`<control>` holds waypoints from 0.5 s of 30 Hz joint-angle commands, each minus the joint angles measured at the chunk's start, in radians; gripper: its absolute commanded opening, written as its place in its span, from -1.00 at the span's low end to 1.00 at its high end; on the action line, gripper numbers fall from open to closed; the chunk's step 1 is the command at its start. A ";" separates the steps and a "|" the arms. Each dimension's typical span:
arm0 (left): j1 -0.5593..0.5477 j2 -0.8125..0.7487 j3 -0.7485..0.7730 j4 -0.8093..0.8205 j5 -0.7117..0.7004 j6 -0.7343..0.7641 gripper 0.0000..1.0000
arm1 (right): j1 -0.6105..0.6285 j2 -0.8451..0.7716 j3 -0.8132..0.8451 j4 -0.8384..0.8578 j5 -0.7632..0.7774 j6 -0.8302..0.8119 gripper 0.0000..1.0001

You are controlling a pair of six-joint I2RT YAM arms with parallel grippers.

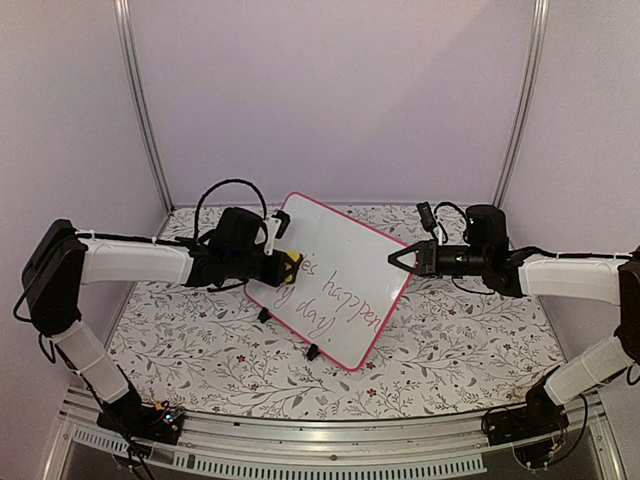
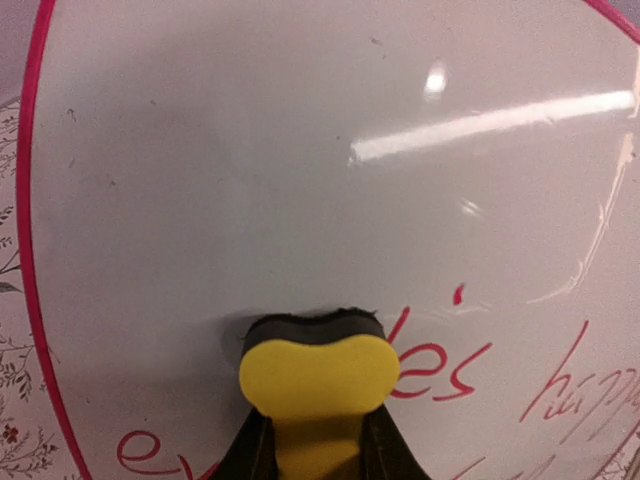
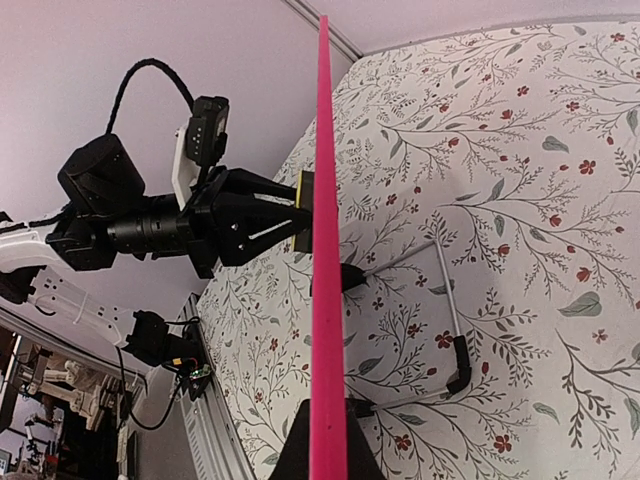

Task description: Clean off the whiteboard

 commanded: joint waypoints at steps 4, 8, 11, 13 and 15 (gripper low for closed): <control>-0.037 -0.021 -0.186 -0.035 0.023 -0.057 -1.00 | 0.057 0.068 -0.064 -0.209 -0.091 -0.177 -1.00; -0.038 -0.044 -0.204 -0.036 0.014 -0.064 -1.00 | 0.057 0.055 -0.048 -0.235 -0.098 -0.193 -1.00; -0.037 -0.051 -0.189 -0.046 -0.003 -0.055 -1.00 | 0.052 0.043 -0.030 -0.256 -0.084 -0.208 -1.00; -0.036 -0.052 -0.164 -0.051 -0.013 -0.038 -1.00 | 0.039 0.036 -0.025 -0.260 -0.081 -0.214 -1.00; -0.034 -0.048 -0.133 -0.052 -0.056 -0.018 -1.00 | 0.023 0.034 -0.026 -0.255 -0.095 -0.212 -1.00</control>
